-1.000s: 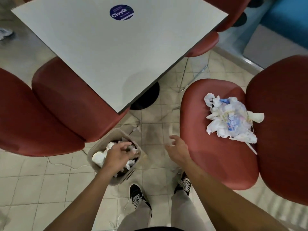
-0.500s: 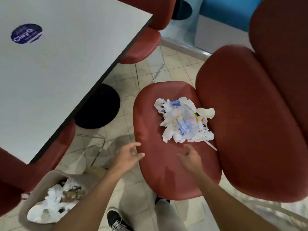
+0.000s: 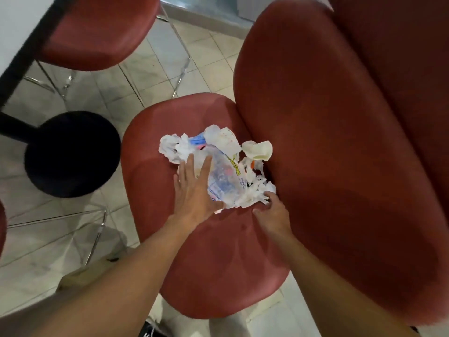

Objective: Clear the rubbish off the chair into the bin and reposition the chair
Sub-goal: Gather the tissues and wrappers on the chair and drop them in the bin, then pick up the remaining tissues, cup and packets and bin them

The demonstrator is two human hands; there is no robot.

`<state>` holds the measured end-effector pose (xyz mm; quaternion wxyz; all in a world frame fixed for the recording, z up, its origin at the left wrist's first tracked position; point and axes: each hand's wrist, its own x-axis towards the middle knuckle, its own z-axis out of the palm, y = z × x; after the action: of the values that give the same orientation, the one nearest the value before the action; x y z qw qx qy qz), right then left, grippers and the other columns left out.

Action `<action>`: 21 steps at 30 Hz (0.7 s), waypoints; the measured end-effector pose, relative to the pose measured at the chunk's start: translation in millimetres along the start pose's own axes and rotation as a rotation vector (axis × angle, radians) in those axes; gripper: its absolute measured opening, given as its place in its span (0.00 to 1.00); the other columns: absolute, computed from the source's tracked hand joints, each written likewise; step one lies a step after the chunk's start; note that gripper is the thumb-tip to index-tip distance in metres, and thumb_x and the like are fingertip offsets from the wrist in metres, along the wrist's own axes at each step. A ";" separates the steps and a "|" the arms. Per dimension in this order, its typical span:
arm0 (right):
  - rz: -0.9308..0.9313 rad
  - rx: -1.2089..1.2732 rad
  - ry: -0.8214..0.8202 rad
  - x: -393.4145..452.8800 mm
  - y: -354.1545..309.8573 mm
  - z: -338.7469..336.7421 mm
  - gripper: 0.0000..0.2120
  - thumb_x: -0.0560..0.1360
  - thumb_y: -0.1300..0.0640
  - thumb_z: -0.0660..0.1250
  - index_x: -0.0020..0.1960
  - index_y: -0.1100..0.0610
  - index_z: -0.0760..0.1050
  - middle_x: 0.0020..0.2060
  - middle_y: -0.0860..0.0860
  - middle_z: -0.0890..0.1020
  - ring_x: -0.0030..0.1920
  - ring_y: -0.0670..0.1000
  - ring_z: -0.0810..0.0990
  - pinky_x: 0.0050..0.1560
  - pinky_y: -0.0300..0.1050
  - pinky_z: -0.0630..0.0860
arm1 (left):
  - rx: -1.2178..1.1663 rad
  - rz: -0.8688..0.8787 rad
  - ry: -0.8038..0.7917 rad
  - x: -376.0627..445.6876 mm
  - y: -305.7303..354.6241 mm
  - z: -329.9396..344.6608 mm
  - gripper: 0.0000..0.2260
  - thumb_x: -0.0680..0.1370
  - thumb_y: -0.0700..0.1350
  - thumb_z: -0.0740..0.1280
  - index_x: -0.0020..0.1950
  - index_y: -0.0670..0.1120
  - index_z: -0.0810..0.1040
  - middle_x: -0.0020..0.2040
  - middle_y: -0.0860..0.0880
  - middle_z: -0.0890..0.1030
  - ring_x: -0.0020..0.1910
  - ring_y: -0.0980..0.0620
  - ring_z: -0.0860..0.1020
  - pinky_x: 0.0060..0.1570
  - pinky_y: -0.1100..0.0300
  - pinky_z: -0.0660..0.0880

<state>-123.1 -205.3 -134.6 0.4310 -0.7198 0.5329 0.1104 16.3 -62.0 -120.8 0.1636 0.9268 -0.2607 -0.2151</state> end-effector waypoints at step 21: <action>0.045 -0.064 0.143 70.9 25.2 15.7 0.14 0.75 0.61 0.66 0.59 0.52 0.77 0.54 0.54 0.82 0.56 0.56 0.79 0.56 0.43 0.73 | 0.000 0.018 0.081 22.4 -8.7 45.4 0.27 0.70 0.35 0.68 0.68 0.52 0.73 0.50 0.44 0.74 0.52 0.44 0.73 0.41 0.53 0.72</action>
<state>-111.2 -242.9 -200.5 0.3663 -0.7269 0.5746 0.0854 15.2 -76.0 -170.2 0.1761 0.9323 -0.2624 -0.1759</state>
